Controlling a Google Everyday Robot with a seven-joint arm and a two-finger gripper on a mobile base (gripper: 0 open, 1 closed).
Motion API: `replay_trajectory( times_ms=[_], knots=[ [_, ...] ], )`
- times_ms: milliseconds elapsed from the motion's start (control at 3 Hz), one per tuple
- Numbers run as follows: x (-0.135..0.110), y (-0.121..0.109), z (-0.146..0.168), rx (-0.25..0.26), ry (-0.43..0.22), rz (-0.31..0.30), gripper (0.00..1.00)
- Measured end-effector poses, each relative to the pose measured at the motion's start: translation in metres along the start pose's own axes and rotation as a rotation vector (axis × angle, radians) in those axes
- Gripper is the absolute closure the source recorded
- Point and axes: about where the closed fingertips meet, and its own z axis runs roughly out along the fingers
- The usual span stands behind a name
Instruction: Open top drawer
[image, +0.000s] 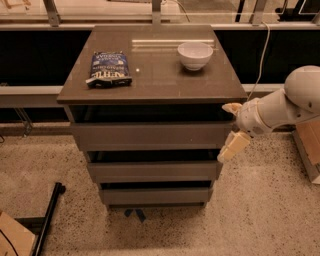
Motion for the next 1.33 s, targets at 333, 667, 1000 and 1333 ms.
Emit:
replay_trajectory(
  times_ms=[333, 667, 1000, 1333],
  knots=[
    [0.009, -0.029, 0.025, 0.006, -0.025, 0.002, 0.0],
    [0.019, -0.051, 0.052, -0.002, -0.052, 0.023, 0.0],
    [0.025, -0.066, 0.081, -0.017, -0.086, 0.048, 0.0],
    [0.02, -0.069, 0.11, -0.048, -0.127, 0.064, 0.0]
  ],
)
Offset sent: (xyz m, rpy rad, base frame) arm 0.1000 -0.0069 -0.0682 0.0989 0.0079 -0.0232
